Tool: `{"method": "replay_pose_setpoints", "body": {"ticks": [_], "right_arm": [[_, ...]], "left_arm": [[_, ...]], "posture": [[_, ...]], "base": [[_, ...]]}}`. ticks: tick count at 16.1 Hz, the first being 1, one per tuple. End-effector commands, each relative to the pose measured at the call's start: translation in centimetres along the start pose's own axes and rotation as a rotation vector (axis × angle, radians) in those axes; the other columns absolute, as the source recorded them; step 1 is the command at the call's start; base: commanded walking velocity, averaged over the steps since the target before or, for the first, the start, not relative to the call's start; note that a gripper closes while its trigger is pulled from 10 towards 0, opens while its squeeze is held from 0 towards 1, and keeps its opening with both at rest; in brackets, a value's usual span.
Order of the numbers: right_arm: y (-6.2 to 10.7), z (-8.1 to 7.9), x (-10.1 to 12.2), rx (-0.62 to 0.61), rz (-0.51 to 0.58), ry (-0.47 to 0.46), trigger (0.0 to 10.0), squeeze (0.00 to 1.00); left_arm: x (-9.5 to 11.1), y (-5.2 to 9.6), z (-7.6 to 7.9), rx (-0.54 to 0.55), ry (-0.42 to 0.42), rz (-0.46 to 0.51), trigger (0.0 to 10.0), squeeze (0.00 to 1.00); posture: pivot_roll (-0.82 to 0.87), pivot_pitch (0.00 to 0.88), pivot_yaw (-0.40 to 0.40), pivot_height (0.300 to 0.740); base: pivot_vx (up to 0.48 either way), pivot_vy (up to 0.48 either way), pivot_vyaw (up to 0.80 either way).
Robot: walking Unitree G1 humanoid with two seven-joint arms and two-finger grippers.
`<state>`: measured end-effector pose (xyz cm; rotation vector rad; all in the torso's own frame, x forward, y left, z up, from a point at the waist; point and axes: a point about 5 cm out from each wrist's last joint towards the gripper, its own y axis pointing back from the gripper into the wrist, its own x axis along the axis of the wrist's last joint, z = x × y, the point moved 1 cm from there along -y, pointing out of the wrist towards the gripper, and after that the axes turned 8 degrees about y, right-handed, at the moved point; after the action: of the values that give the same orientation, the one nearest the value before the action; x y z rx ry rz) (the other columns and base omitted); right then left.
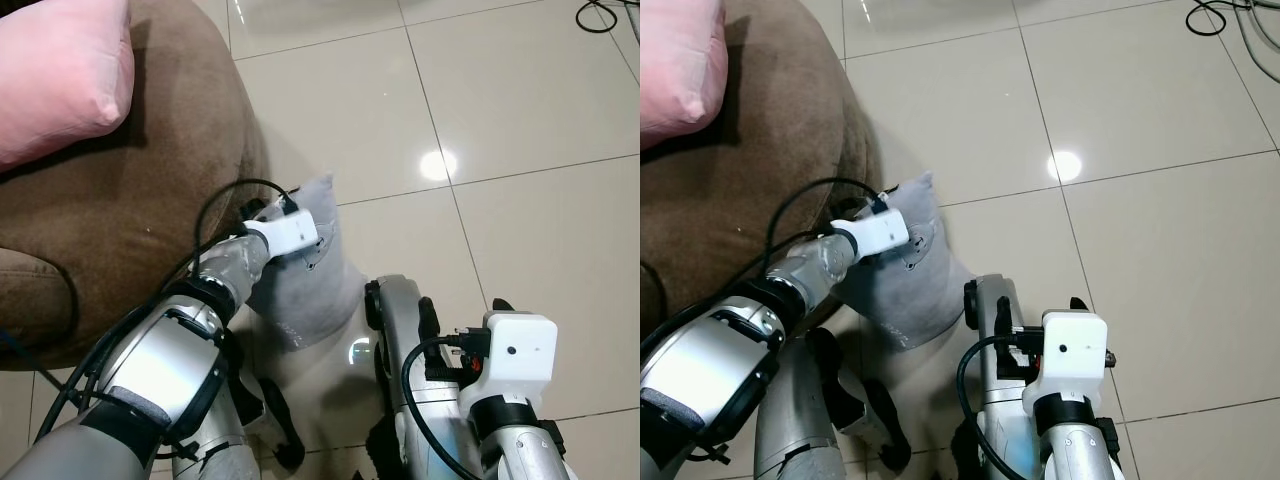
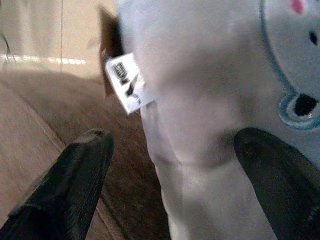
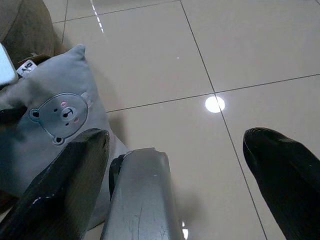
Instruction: Move the pillow to the sofa from floor
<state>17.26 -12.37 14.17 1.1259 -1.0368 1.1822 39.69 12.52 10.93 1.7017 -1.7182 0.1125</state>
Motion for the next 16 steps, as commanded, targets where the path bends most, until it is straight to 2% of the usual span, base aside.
{"method": "replay_pose_setpoints", "body": {"ticks": [1,7,8,9,10,13,16], "right_arm": [[0.23,-0.31,-0.20,0.010,-0.025,-0.013,10.0,0.35],[0.00,-0.49,-0.25,0.022,-0.025,-0.016,10.0,0.35],[-0.02,-0.52,-0.26,0.024,-0.026,-0.016,10.0,0.35],[-0.05,-0.51,-0.26,0.024,-0.026,-0.016,10.0,0.35],[-0.06,-0.51,-0.25,0.024,-0.025,-0.016,10.0,0.35],[0.03,-0.56,-0.26,0.023,-0.026,-0.018,10.0,0.35],[0.12,-0.62,-0.31,0.024,-0.029,-0.020,10.0,0.35]], "left_arm": [[-1.21,0.11,1.03,-0.035,0.071,-0.038,10.0,1.00],[-1.59,0.16,1.12,-0.057,0.195,-0.049,10.0,1.00],[-1.60,0.17,1.17,-0.061,0.210,-0.050,0.0,1.00],[-1.58,0.17,1.26,-0.071,0.217,-0.049,0.0,1.00],[-1.66,0.18,1.18,-0.061,0.233,-0.050,0.0,0.00],[-1.43,0.16,0.83,-0.042,0.215,-0.031,0.0,0.00],[-1.48,0.17,0.77,-0.047,0.284,-0.030,0.0,0.00]], "posture": [[-0.54,0.430,0.128,0.522],[-0.52,0.434,0.128,0.522],[-0.52,0.433,0.126,0.522],[-0.53,0.433,0.126,0.522],[-0.53,0.432,0.127,0.522],[-0.53,0.431,0.129,0.522],[-0.53,0.430,0.129,0.522]], "base": [[0.000,0.000,0.00],[0.000,0.000,0.00],[0.000,0.000,0.00],[0.000,0.000,0.00],[0.000,0.000,0.00],[0.000,0.000,0.00],[0.000,0.000,0.00]]}}
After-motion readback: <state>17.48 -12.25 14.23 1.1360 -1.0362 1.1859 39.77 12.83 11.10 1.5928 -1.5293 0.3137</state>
